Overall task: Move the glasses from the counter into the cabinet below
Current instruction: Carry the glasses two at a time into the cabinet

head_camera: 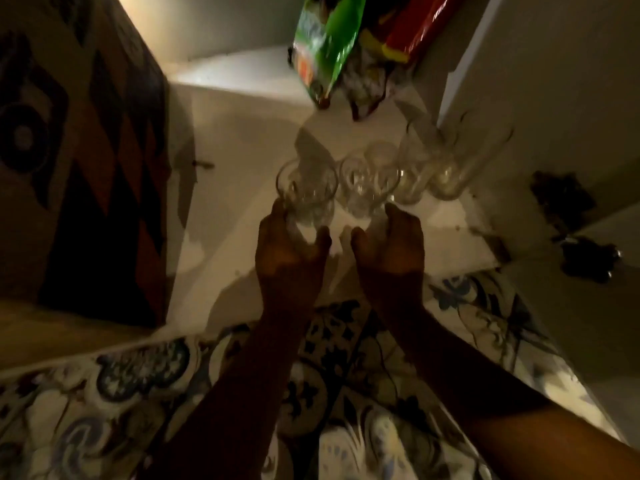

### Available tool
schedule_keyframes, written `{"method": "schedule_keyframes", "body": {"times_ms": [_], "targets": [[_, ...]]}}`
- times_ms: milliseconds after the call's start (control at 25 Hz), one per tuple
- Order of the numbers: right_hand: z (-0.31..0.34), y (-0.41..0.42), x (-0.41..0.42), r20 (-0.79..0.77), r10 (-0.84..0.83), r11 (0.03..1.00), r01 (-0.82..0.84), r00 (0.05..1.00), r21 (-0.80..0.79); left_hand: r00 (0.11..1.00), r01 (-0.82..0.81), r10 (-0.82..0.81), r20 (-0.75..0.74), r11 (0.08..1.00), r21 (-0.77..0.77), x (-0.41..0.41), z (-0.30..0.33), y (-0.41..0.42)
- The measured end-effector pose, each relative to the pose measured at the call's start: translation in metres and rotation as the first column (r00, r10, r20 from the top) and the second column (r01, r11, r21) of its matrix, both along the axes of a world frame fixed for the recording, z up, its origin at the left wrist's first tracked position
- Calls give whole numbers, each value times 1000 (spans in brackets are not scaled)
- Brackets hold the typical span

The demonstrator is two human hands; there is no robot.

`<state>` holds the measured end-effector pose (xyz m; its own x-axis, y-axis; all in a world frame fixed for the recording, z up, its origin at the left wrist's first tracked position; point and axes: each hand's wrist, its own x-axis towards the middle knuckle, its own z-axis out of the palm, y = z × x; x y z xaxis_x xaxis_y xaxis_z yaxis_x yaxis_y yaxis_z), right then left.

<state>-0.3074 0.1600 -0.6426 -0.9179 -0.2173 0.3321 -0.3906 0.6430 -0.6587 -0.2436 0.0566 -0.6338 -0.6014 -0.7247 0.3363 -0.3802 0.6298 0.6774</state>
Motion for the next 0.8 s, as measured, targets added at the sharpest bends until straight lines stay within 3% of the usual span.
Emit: {"method": "schedule_keyframes", "body": {"times_ms": [40,160,240,360,440,520,600,720,800], "targets": [[0,8,11,-24,73,996,-71,997,56,999,-11,11,33,1000,-4,11,3,7],[9,40,59,284,191,975,-215,940,54,985,-56,28,170,985,163,58,15,35],[16,70,94,361,188,950,-262,913,168,968,-54,10,251,984,169,95,29,61],[41,116,139,473,229,877,-391,851,278,861,27,0,508,999,-46,144,56,97],[69,146,161,427,291,867,-425,856,261,802,-17,-116,586,976,217,170,86,117],[107,172,174,500,295,868,-447,815,216,765,-84,-194,614,915,394,189,119,134],[142,187,181,641,275,824,-519,716,226,676,-54,-293,676,895,442,202,149,145],[194,199,180,844,194,652,-708,500,270,487,-91,-449,749,827,555,210,190,155],[240,200,181,918,124,620,-752,378,226,416,-132,-495,763,798,589,218,230,159]]}}
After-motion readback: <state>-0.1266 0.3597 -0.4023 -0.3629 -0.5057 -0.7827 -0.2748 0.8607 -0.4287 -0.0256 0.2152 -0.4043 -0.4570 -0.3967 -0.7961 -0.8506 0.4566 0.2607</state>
